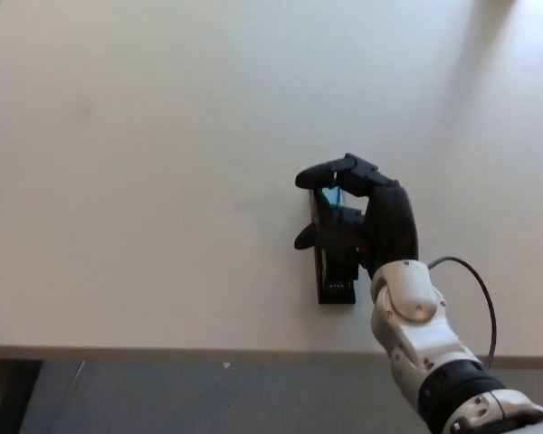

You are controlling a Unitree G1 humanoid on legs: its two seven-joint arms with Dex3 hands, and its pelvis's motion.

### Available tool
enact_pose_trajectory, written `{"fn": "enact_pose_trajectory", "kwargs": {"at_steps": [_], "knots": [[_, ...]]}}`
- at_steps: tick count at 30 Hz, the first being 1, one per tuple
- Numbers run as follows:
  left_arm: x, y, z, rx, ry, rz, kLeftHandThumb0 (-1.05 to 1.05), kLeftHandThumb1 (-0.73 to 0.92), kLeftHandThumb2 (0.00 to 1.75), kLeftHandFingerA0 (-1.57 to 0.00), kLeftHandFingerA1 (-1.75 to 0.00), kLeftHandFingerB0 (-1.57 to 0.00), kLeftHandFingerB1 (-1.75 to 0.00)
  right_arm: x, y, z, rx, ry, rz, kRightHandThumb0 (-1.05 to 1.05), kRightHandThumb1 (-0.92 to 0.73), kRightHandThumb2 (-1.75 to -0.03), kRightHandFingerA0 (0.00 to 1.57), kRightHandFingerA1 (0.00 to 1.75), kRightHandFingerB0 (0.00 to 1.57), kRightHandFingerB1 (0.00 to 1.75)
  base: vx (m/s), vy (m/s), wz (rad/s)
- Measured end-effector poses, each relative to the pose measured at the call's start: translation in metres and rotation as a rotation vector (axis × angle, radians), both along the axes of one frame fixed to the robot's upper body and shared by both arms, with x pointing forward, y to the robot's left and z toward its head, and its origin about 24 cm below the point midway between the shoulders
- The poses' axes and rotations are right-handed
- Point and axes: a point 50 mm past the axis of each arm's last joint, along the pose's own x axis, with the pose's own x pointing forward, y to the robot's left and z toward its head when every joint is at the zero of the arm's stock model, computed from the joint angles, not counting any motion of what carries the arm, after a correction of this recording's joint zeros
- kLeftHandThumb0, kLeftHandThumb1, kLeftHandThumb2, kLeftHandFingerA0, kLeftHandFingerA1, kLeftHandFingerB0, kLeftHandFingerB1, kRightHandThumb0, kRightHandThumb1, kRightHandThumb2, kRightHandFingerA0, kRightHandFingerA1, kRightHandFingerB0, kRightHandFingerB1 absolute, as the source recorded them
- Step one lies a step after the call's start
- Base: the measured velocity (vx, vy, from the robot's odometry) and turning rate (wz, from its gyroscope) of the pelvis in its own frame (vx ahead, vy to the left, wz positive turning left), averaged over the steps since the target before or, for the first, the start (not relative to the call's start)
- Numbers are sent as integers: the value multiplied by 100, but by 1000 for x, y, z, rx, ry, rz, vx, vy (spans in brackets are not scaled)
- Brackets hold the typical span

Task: The robot uses its right hand to press on the stapler that is in the middle of the desk

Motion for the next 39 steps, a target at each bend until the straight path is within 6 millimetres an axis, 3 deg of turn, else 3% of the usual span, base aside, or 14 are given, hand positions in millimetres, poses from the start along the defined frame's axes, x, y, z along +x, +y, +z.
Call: {"fn": "enact_pose_trajectory", "kwargs": {"at_steps": [2, 4, 7, 11, 13, 17, 19, 21, 27, 28, 31, 34, 37, 39], "knots": [[15, -1, 6, -3, -38, -3, -42, 92, 86, -3, -26, -2, -22, 9, 0, 13, 9, -13, 1, -16, -69, -86, 124, 113, 84, 114, 0, 0, 0], [30, -2, 13, -5, -76, -8, -44, 92, 84, -5, -28, -3, -23, 18, 0, 30, 23, -35, 1, -17, -73, -80, 124, 115, 83, 112, 0, 0, 0], [46, -3, 21, -5, -113, -11, -48, 92, 92, -1, -21, -1, -18, 30, 0, 54, 44, -69, 4, -13, -74, -76, 125, 112, 81, 109, 0, 0, 0], [53, -1, 27, -6, -128, 5, -48, 92, 93, 0, -23, 0, -18, 39, -5, 78, 46, -107, 7, -15, -77, -73, 124, 115, 81, 116, 0, 0, 0], [55, 1, 28, -2, -127, 12, -49, 92, 91, -1, -22, -1, -18, 42, -11, 87, 45, -130, 2, -13, -73, -77, 126, 112, 84, 103, 0, 0, 0], [58, 3, 31, -2, -130, 24, -47, 92, 92, -3, -23, -3, -19, 47, -33, 102, 35, -176, -34, -13, -75, -77, 119, 121, 81, 105, 0, 0, 0], [60, 3, 32, 0, -134, 24, -48, 92, 91, -1, -23, -1, -18, 49, -55, 115, 32, -217, -73, -12, -74, -77, 122, 118, 78, 111, 0, 0, 0], [61, 4, 33, 2, -134, 27, -49, 92, 92, -1, -23, 0, -19, 49, -75, 126, 30, -254, -109, -4, -68, -95, 122, 127, 75, 118, 0, 0, 0], [63, 4, 34, -1, -126, 30, -49, 92, 93, 0, -20, 0, -16, 34, -142, 159, 4, -391, -238, 0, -72, -92, 113, 143, 72, 115, 0, 0, 0], [65, 3, 34, -1, -126, 27, -48, 92, 92, -1, -23, -1, -19, 29, -155, 161, -1, -405, -261, 3, -75, -85, 118, 134, 75, 113, 0, 0, 0], [66, 5, 36, 5, -125, 27, -47, 92, 91, -3, -27, -3, -21, 12, -201, 164, -17, -419, -352, 4, -79, -86, 118, 134, 73, 114, 0, 0, 0], [65, 6, 36, 9, -120, 28, -47, 92, 88, -5, -31, -4, -23, -7, -243, 165, -25, -420, -435, -6, -54, -109, 127, 121, 90, 109, 0, 0, 0], [64, 8, 36, 14, -116, 31, -46, 92, 90, -4, -30, -4, -26, -35, -286, 164, -35, -418, -534, -6, -51, -115, 122, 127, 85, 111, 0, 0, 0], [63, 10, 36, 15, -109, 35, -42, 92, 85, -4, -26, -2, -21, -54, -309, 162, -38, -417, -586, -11, -49, -115, 128, 122, 98, 108, 0, 0, 0]]}}
